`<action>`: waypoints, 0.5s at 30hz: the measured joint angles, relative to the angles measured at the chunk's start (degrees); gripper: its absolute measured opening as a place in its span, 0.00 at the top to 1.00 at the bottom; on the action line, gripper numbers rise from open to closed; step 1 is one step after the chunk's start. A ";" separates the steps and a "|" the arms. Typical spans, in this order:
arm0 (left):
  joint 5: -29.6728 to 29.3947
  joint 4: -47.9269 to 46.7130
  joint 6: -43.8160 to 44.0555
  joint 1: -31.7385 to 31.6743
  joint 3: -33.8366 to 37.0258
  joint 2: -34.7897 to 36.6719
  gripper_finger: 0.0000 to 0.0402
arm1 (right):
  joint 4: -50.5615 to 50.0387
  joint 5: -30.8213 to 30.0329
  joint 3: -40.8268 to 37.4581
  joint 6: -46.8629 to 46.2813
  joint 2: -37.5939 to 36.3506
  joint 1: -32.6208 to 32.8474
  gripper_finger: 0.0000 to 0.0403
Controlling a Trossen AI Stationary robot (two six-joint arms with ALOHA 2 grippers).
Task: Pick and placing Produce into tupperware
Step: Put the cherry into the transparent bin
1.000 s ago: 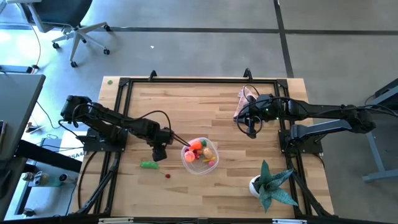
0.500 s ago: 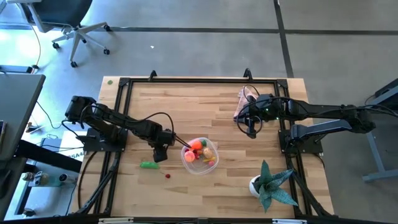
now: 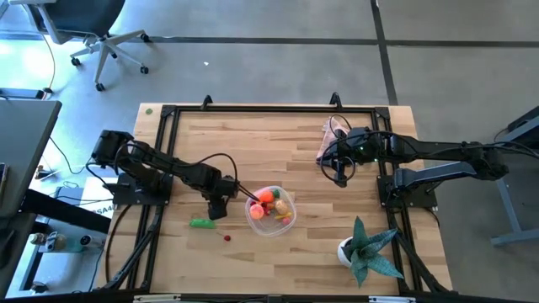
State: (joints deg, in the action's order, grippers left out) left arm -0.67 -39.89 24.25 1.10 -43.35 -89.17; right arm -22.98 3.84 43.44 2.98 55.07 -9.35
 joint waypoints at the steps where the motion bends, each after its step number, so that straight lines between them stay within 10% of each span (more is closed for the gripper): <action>1: 0.00 0.04 0.00 0.00 -0.02 -0.22 0.60 | -0.01 0.02 0.00 0.00 0.00 -0.02 0.92; 15: -0.25 -0.14 0.00 0.00 -0.07 -0.52 0.60 | 0.05 0.00 0.00 0.00 -0.02 -0.01 0.92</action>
State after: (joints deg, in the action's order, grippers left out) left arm -0.91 -40.03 24.25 1.10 -43.42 -89.69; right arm -22.93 3.84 43.44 2.98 55.05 -9.35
